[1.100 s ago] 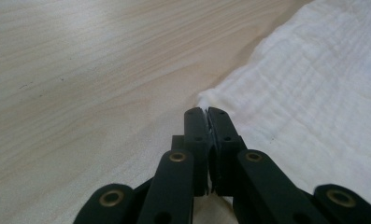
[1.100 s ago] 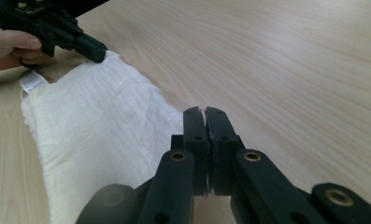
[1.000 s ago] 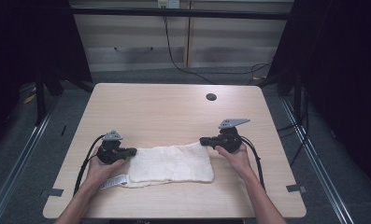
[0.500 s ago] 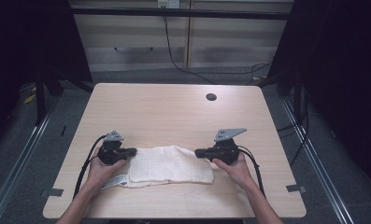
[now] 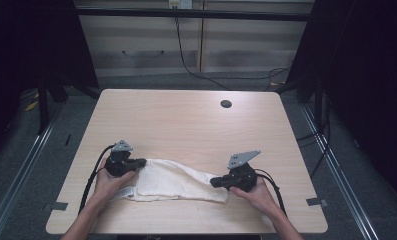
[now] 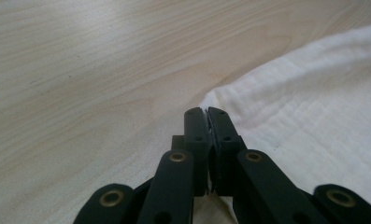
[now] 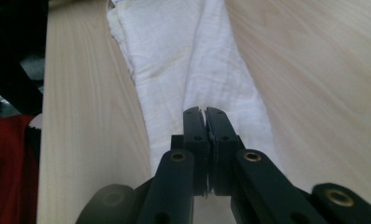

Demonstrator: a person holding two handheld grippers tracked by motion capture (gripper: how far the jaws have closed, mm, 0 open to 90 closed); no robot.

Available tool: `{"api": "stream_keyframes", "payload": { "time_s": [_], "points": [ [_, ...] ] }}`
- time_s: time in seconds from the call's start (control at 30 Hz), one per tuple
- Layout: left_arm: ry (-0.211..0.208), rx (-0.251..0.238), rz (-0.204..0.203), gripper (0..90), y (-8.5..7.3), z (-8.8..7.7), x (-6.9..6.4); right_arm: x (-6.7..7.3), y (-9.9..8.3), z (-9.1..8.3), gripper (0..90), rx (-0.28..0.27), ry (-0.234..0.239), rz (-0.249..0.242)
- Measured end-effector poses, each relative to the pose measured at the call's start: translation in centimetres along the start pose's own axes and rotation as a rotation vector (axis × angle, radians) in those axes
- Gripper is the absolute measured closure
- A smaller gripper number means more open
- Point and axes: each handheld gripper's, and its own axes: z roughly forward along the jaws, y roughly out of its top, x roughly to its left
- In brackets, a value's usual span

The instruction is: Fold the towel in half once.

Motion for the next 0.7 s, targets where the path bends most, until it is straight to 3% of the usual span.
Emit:
{"api": "stream_keyframes", "payload": {
  "time_s": [0.17, 0.3, 0.43, 0.6, 0.67, 0.7],
  "points": [
    [0.008, 0.011, 0.000, 87.6, 0.1, 0.0, -0.1, 0.3, -1.1, 0.0, 87.8, 0.007, 0.035, 0.044],
    [0.012, 0.009, -0.001, 87.6, 0.1, 0.0, -0.1, 0.7, -0.9, 0.0, 87.7, -0.023, 0.085, 0.064],
    [0.011, 0.005, -0.004, 87.6, 0.0, 0.0, -0.1, 1.2, -1.1, 0.7, 87.8, 0.012, 0.102, 0.045],
    [0.004, 0.003, -0.016, 87.6, 0.0, 0.0, 0.0, 1.4, -1.6, 1.9, 87.8, 0.093, 0.089, 0.036],
    [-0.003, -0.009, -0.038, 87.6, 0.0, 0.1, 0.1, 1.3, -1.8, 2.2, 87.9, 0.086, 0.096, 0.043],
    [0.005, -0.007, -0.027, 87.6, 0.0, 0.1, 0.0, 1.3, -1.7, 2.2, 87.9, 0.097, 0.088, 0.042]
  ]
}}
